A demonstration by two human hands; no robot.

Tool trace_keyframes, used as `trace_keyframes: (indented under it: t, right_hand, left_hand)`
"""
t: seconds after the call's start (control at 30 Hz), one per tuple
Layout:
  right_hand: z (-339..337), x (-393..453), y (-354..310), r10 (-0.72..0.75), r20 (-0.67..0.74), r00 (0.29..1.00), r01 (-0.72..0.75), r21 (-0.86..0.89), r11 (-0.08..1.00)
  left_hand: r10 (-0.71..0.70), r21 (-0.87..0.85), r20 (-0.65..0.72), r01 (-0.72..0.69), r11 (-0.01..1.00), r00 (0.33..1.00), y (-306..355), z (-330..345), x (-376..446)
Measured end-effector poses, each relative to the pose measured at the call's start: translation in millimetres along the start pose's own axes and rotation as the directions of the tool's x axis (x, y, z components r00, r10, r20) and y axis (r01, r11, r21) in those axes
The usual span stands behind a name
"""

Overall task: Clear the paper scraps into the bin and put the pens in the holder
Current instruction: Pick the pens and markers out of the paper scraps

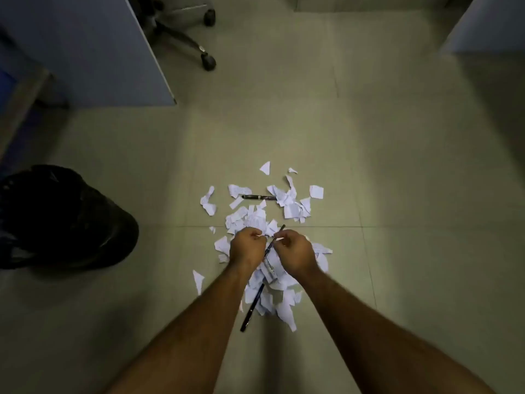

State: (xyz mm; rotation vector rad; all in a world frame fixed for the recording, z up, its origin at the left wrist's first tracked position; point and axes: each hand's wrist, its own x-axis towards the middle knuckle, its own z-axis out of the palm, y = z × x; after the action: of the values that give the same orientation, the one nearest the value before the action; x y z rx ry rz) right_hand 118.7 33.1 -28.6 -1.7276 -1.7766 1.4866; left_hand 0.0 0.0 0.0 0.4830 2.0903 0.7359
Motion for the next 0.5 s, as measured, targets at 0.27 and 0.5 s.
trace_keyframes:
  t: [0.27, 0.5]
  right_hand:
    - [35, 66, 71, -0.268, 0.089, 0.959, 0.279, -0.459, 0.843]
    - [56, 104, 92, -0.514, 0.149, 0.844, 0.433, -0.757, 0.490]
  left_hand:
    - [0.040, 0.151, -0.117, -0.022, 0.988, 0.992, -35, 50, 73]
    - [0.074, 0.215, -0.193, -0.031, 0.976, 0.978, -57, 66, 101]
